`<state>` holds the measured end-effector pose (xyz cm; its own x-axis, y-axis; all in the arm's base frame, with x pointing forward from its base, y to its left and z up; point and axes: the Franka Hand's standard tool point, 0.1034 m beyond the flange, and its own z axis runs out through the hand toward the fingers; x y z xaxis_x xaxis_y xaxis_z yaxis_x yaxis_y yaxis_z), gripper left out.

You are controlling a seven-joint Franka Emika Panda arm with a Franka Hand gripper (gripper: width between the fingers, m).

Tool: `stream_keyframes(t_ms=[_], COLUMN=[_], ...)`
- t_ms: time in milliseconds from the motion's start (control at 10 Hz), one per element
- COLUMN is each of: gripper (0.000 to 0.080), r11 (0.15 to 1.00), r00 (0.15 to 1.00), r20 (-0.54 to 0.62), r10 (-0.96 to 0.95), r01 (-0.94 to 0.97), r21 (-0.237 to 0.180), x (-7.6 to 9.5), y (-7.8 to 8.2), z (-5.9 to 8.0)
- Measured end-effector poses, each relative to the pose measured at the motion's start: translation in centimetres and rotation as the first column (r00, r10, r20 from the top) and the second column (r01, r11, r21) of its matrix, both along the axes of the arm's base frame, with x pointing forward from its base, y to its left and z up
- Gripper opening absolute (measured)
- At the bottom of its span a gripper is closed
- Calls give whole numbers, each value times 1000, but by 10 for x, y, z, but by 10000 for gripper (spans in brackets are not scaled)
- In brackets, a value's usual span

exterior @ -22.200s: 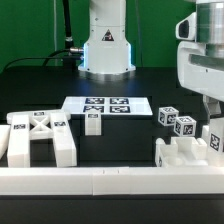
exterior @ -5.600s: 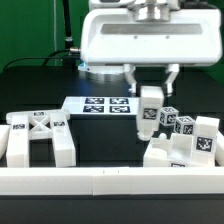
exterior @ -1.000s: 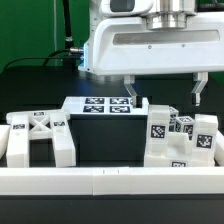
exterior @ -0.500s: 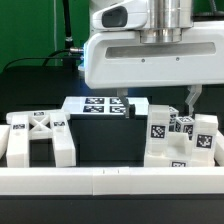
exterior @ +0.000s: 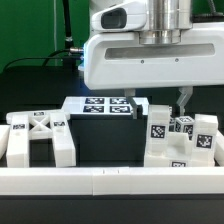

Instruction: Assemble chair

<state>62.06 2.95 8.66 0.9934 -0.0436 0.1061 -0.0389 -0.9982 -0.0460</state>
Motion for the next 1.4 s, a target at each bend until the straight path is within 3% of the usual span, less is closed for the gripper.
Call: stream_keyframes(t_ms=[100, 400, 700, 900, 1100, 1400], gripper=[285, 285, 285, 285, 285, 285], r11=[1000, 998, 934, 828, 646, 412], r00=[1000, 998, 935, 831, 653, 424], r20=[0, -3, -22, -29, -67, -107], r10=[-4, -62, -353, -555, -754, -900], r01=[4, 62, 354, 556, 757, 904], r21=[1, 9, 46, 70, 101, 117], x=[0, 0, -1, -2, -4, -2], y=[0, 0, -1, 0, 5, 12], z=[0, 0, -1, -1, -2, -2])
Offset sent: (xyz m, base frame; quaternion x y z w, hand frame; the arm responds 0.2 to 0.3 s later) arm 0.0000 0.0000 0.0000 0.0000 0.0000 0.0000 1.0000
